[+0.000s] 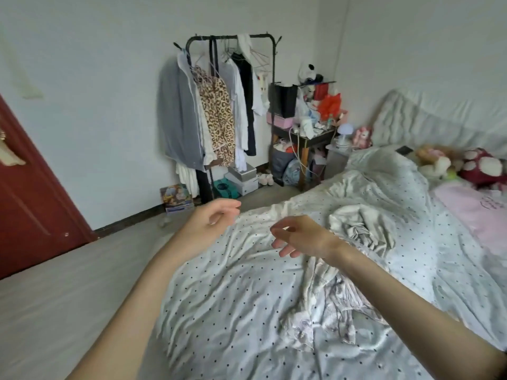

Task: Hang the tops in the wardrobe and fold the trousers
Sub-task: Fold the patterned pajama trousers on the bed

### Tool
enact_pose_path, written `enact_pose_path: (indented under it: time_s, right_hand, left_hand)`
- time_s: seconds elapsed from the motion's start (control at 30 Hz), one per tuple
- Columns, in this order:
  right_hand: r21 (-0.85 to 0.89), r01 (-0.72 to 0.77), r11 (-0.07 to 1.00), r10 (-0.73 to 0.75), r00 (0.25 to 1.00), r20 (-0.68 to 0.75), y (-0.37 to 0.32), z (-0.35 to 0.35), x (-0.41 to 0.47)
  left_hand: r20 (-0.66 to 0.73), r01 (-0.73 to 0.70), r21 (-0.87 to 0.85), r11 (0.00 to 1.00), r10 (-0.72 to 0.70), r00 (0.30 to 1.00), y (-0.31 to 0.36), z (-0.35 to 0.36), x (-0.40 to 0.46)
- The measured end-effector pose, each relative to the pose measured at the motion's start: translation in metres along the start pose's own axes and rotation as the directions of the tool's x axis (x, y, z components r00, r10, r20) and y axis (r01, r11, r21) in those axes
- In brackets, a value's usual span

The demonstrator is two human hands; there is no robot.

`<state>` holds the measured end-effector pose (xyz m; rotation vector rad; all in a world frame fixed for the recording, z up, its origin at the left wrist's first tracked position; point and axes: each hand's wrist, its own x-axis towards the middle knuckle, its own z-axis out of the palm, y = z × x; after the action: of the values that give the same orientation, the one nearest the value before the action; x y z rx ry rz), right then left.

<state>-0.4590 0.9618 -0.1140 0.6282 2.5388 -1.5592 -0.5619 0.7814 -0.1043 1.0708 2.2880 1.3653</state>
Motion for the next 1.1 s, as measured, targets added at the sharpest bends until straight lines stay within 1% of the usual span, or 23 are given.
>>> enact_pose_path:
  time_s: [0.1, 0.17, 0.23, 0.37, 0.43, 0.5, 0.57, 0.63, 0.73, 0.83, 0.9, 0.93, 0.97, 1.0, 1.03, 1.07, 1.1]
  right_hand:
    - [0.053, -0.107, 0.993, 0.112, 0.987, -0.114, 0.041, -0.033, 0.043]
    - [0.083, -0.155, 0.984, 0.168, 0.969, -0.179, 0.062, -0.048, 0.065]
    - [0.116, -0.225, 0.967, 0.247, 0.938, -0.242, 0.087, -0.065, 0.093]
    - [0.069, -0.366, 0.928, 0.364, 0.855, -0.369, 0.142, -0.091, 0.143]
    - [-0.011, -0.443, 0.897, 0.392, 0.805, -0.445, 0.171, -0.101, 0.160]
    - [-0.042, -0.538, 0.842, 0.450, 0.742, -0.497, 0.210, -0.115, 0.181]
    - [-0.061, -0.585, 0.809, 0.475, 0.711, -0.518, 0.245, -0.124, 0.194]
    - [-0.120, -0.611, 0.783, 0.467, 0.704, -0.534, 0.279, -0.131, 0.209]
    - [-0.227, -0.627, 0.745, 0.429, 0.712, -0.556, 0.319, -0.139, 0.235]
    - [-0.272, -0.612, 0.743, 0.371, 0.714, -0.594, 0.351, -0.139, 0.261]
    - [-0.319, -0.581, 0.748, 0.313, 0.734, -0.603, 0.369, -0.138, 0.275]
    - [-0.354, -0.576, 0.737, 0.316, 0.756, -0.574, 0.377, -0.136, 0.279]
    - [-0.384, -0.596, 0.706, 0.356, 0.766, -0.535, 0.385, -0.136, 0.281]
    - [-0.397, -0.632, 0.665, 0.415, 0.755, -0.508, 0.392, -0.134, 0.281]
    - [-0.402, -0.663, 0.631, 0.452, 0.736, -0.503, 0.397, -0.131, 0.280]
    - [-0.406, -0.673, 0.618, 0.441, 0.725, -0.529, 0.401, -0.125, 0.278]
    - [-0.400, -0.668, 0.628, 0.401, 0.718, -0.569, 0.403, -0.117, 0.273]
  left_hand:
    - [0.206, -0.037, 0.000, 0.999, 0.037, 0.978, -0.024, 0.042, 0.086]
    - [0.299, -0.027, 0.007, 1.000, 0.024, 0.954, -0.043, 0.064, 0.128]
    - [0.404, -0.007, 0.009, 1.000, 0.003, 0.915, -0.066, 0.091, 0.173]
    - [0.551, 0.028, 0.060, 0.998, -0.056, 0.833, -0.113, 0.149, 0.243]
    - [0.579, 0.054, 0.086, 0.995, -0.094, 0.810, -0.137, 0.176, 0.262]
    - [0.636, 0.087, 0.126, 0.988, -0.148, 0.758, -0.165, 0.216, 0.285]
    - [0.676, 0.117, 0.160, 0.980, -0.195, 0.711, -0.188, 0.246, 0.295]
    - [0.699, 0.134, 0.201, 0.970, -0.238, 0.674, -0.208, 0.273, 0.302]
    - [0.714, 0.151, 0.222, 0.963, -0.266, 0.648, -0.232, 0.302, 0.311]
    - [0.721, 0.139, 0.231, 0.963, -0.266, 0.640, -0.253, 0.319, 0.318]
    - [0.706, 0.140, 0.238, 0.961, -0.270, 0.655, -0.270, 0.330, 0.320]
    - [0.702, 0.140, 0.237, 0.961, -0.269, 0.659, -0.279, 0.335, 0.318]
    - [0.703, 0.143, 0.244, 0.959, -0.277, 0.655, -0.285, 0.339, 0.315]
    - [0.709, 0.148, 0.242, 0.959, -0.279, 0.648, -0.288, 0.341, 0.311]
    - [0.716, 0.161, 0.240, 0.957, -0.286, 0.637, -0.289, 0.342, 0.308]
    - [0.719, 0.178, 0.226, 0.958, -0.287, 0.633, -0.289, 0.342, 0.307]
    - [0.712, 0.215, 0.212, 0.953, -0.301, 0.634, -0.285, 0.344, 0.307]
